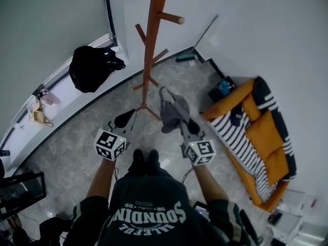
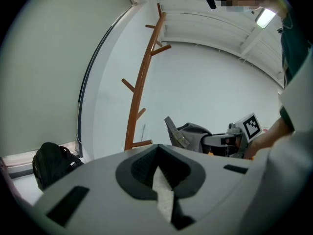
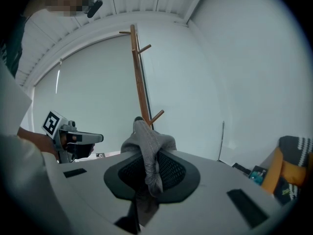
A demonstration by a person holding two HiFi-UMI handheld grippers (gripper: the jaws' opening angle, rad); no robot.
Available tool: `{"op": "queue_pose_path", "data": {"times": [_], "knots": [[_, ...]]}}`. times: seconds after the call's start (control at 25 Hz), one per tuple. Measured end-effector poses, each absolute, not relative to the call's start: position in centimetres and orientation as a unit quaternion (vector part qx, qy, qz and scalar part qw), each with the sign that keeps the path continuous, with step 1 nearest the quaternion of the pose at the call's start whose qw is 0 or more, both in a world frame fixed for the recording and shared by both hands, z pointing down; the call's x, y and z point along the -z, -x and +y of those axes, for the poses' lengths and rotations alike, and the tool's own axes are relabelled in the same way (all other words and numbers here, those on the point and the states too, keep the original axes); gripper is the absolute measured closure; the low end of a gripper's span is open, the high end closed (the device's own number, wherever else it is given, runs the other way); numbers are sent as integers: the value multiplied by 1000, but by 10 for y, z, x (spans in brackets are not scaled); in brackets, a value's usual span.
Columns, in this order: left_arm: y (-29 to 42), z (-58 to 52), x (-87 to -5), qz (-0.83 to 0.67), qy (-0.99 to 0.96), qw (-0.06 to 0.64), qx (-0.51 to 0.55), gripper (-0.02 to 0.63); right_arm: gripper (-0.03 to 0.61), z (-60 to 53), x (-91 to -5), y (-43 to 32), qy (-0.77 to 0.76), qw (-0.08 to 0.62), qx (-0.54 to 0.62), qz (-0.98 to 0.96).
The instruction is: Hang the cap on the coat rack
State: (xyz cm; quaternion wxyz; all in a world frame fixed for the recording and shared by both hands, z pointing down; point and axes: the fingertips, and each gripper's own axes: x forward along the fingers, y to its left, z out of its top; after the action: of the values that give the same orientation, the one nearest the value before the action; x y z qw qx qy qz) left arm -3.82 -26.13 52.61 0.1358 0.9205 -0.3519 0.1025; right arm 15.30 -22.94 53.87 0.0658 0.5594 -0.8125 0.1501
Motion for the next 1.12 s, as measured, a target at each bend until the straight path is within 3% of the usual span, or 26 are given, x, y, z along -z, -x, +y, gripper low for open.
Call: {"op": "queue_pose_path", "data": {"times": [1.12], "knots": [[71,-254,-566,-390,-894,178,-128,614,537,-297,-624,-144,-562,126,-206,-791]]}}
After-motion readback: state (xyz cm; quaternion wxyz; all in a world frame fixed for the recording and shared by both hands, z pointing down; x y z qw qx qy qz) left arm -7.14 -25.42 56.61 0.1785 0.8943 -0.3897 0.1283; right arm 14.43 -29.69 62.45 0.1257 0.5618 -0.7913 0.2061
